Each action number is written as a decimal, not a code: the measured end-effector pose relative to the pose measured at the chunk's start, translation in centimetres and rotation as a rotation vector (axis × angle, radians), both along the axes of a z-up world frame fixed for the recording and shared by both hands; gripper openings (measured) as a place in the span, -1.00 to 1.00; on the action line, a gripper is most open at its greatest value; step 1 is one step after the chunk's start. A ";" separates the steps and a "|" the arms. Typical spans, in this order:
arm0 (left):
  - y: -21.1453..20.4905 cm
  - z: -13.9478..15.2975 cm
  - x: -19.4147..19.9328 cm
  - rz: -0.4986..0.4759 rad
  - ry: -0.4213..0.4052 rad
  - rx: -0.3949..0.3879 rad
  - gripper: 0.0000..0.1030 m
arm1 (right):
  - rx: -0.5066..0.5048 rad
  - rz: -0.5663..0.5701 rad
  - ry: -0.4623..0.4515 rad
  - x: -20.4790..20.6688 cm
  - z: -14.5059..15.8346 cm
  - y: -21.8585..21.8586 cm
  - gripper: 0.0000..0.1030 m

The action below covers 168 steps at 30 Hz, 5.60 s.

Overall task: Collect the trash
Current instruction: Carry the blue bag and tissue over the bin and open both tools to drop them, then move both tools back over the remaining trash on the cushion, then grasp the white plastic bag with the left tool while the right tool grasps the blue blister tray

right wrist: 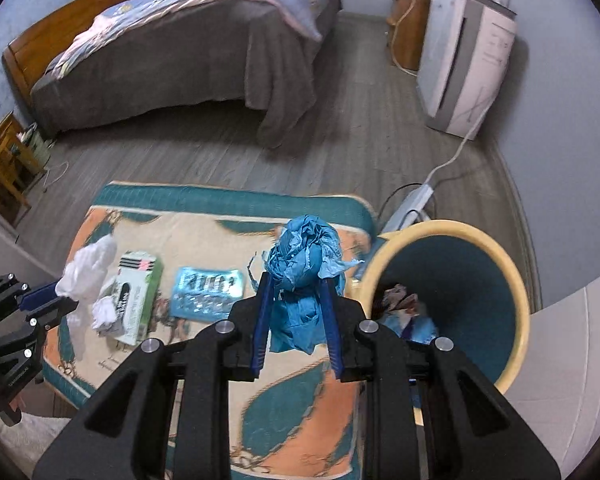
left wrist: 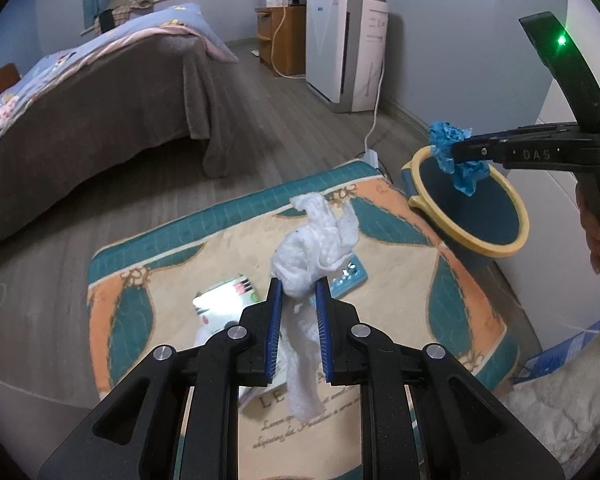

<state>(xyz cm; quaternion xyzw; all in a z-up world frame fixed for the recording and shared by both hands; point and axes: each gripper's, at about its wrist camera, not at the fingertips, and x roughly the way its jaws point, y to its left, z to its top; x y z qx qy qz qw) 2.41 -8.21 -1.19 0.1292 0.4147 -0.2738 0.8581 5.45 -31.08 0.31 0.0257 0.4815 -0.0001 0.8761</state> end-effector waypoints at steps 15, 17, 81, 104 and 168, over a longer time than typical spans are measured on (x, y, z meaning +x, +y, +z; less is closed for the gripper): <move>-9.1 -1.2 -1.0 -0.137 0.045 -0.002 -0.65 | 0.054 -0.208 0.030 -1.8 -2.0 -12.2 -0.54; -10.2 -1.4 -1.6 -0.165 0.039 0.014 -0.65 | 0.067 -0.253 0.054 -2.1 -3.0 -14.0 -0.54; 4.0 2.3 1.4 0.192 -0.015 0.044 0.89 | 0.070 -0.194 0.099 1.8 -3.8 -3.8 0.89; 7.9 -7.6 4.1 0.245 0.222 0.036 0.85 | -0.053 0.001 0.266 5.0 -10.4 7.8 0.89; 6.4 -5.4 11.7 0.117 0.268 -0.047 -0.72 | -0.014 0.205 0.291 12.2 -14.8 10.1 0.31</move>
